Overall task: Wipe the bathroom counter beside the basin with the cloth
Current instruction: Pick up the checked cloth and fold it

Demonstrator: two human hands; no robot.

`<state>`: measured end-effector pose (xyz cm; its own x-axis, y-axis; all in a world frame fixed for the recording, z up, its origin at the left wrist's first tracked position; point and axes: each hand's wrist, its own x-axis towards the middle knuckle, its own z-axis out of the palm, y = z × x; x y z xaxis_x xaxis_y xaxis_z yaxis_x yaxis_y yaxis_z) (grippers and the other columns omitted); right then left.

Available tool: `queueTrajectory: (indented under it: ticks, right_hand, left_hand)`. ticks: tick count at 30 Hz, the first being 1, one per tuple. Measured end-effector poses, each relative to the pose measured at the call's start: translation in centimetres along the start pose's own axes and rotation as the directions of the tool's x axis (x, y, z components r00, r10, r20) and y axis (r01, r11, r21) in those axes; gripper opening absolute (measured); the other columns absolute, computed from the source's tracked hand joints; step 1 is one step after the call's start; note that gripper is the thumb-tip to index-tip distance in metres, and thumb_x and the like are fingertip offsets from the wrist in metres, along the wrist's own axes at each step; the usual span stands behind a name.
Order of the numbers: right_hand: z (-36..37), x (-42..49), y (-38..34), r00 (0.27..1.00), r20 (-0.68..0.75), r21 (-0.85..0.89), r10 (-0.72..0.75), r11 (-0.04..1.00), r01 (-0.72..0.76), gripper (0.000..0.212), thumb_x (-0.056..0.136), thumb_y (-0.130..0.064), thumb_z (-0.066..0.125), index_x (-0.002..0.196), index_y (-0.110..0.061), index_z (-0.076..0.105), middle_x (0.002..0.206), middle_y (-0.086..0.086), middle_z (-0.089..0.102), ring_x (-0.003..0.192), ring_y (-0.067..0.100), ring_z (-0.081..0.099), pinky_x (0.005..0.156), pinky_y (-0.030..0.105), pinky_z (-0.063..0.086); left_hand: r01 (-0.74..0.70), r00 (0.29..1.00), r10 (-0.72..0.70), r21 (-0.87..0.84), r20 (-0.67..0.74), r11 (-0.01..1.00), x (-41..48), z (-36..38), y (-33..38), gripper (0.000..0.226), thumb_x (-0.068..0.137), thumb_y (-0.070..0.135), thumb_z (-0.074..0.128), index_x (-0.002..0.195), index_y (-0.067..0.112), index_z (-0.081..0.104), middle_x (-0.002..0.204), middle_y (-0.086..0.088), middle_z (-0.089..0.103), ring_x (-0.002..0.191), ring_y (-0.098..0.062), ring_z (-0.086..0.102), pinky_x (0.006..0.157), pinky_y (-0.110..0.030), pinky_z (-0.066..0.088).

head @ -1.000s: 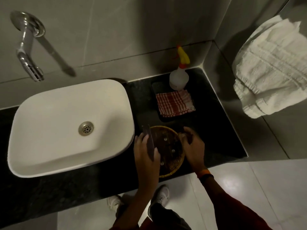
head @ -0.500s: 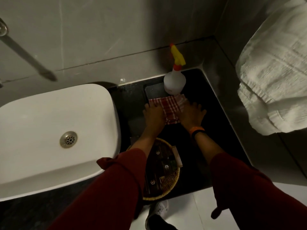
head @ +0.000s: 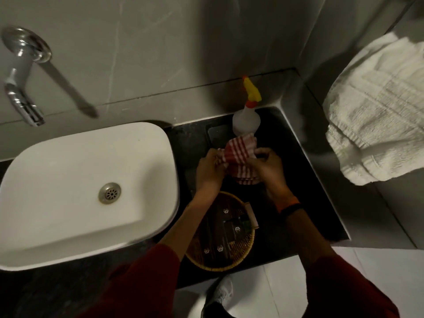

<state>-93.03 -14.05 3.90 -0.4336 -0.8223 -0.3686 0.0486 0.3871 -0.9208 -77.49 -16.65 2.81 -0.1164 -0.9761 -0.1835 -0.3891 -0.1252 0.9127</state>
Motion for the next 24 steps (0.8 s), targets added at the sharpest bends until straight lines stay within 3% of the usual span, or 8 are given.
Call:
queueTrajectory:
  ticks: [2, 5, 9, 13, 15, 17, 21, 24]
  right_hand:
    - [0.5, -3.2, -0.5, 0.998, 0.058, 0.102, -0.019, 0.995, 0.013, 0.026, 0.087, -0.008, 0.071, 0.108, -0.017, 0.059, 0.098, 0.008, 0.073, 0.073, 0.009, 0.074, 0.056, 0.017, 0.057]
    - [1.2, -8.8, -0.1, 0.984, 0.178, 0.16, -0.002, 0.987, -0.027, 0.023, 0.089, -0.007, 0.068, 0.107, -0.019, 0.062, 0.098, 0.006, 0.075, 0.085, 0.019, 0.077, 0.065, 0.026, 0.062]
    - [4.4, -18.1, 3.3, 0.957, 0.288, 0.166, 0.04, 0.982, -0.091, 0.055, 0.073, -0.012, 0.069, 0.126, -0.01, 0.057, 0.113, 0.008, 0.072, 0.104, 0.028, 0.072, 0.082, 0.036, 0.061]
    - [10.5, -27.1, 8.1, 0.913, 0.391, 0.121, 0.115, 0.977, -0.175, 0.074, 0.058, -0.019, 0.075, 0.124, 0.006, 0.051, 0.118, 0.033, 0.064, 0.101, 0.04, 0.068, 0.077, 0.043, 0.06]
    - [14.5, -30.8, 10.1, 0.903, 0.402, 0.092, 0.154, 0.974, -0.207, 0.071, 0.053, -0.022, 0.076, 0.116, 0.002, 0.053, 0.113, 0.03, 0.067, 0.099, 0.039, 0.07, 0.077, 0.049, 0.061]
    - [19.1, -34.0, 11.6, 0.885, 0.426, 0.057, 0.189, 0.97, -0.235, 0.065, 0.053, -0.024, 0.079, 0.109, -0.004, 0.053, 0.104, 0.019, 0.07, 0.09, 0.027, 0.074, 0.067, 0.041, 0.062]
    - [28.6, -37.9, 13.7, 0.839, 0.496, -0.041, 0.223, 0.971, -0.234, 0.023, 0.09, 0.003, 0.066, 0.104, -0.012, 0.054, 0.109, 0.019, 0.067, 0.093, 0.026, 0.072, 0.072, 0.041, 0.06]
    - [35.5, -39.8, 13.9, 0.865, 0.456, -0.092, 0.209, 0.978, -0.188, 0.019, 0.089, -0.008, 0.071, 0.1, -0.014, 0.057, 0.106, 0.015, 0.068, 0.089, 0.021, 0.07, 0.068, 0.031, 0.058]
  left_hand:
    - [0.02, 1.0, -0.018, -0.203, 0.015, 0.979, -3.1, -2.8, 0.4, 0.017, 0.09, 0.013, 0.07, 0.102, 0.016, 0.057, 0.103, -0.008, 0.07, 0.099, -0.03, 0.07, 0.084, -0.048, 0.061]
    - [0.008, 0.999, -0.019, -0.298, -0.032, 0.954, -8.2, -7.9, 0.4, 0.03, 0.081, 0.029, 0.08, 0.104, 0.026, 0.06, 0.101, 0.002, 0.07, 0.096, -0.014, 0.07, 0.083, -0.034, 0.061]
    - [0.0, 0.993, -0.056, -0.487, -0.1, 0.874, -15.7, -14.6, -2.8, 0.025, 0.084, 0.001, 0.074, 0.103, 0.011, 0.06, 0.098, -0.005, 0.072, 0.089, -0.016, 0.07, 0.076, -0.028, 0.059]
    - [0.274, 0.932, -0.362, -0.601, -0.027, 0.751, -23.1, -21.2, -9.0, 0.038, 0.082, -0.008, 0.072, 0.107, 0.018, 0.06, 0.097, -0.006, 0.075, 0.091, -0.02, 0.072, 0.075, -0.03, 0.058]
    - [0.425, 0.849, -0.526, -0.643, 0.039, 0.638, -26.3, -25.2, -12.6, 0.043, 0.083, -0.003, 0.073, 0.115, 0.022, 0.058, 0.102, -0.008, 0.074, 0.09, -0.02, 0.074, 0.072, -0.031, 0.061]
    - [0.523, 0.778, -0.621, -0.642, 0.091, 0.561, -28.9, -30.0, -16.1, 0.046, 0.083, 0.0, 0.075, 0.121, 0.019, 0.057, 0.1, -0.005, 0.074, 0.081, -0.015, 0.074, 0.061, -0.025, 0.06]
    - [0.538, 0.761, -0.648, -0.584, 0.026, 0.608, -31.9, -39.3, -21.5, 0.043, 0.081, 0.001, 0.077, 0.118, 0.015, 0.06, 0.1, -0.005, 0.072, 0.082, -0.015, 0.072, 0.055, -0.02, 0.056]
    - [0.422, 0.811, -0.56, -0.492, -0.17, 0.761, -32.7, -45.3, -24.0, 0.032, 0.084, -0.003, 0.07, 0.105, 0.019, 0.06, 0.102, -0.005, 0.068, 0.085, -0.012, 0.067, 0.06, -0.017, 0.053]
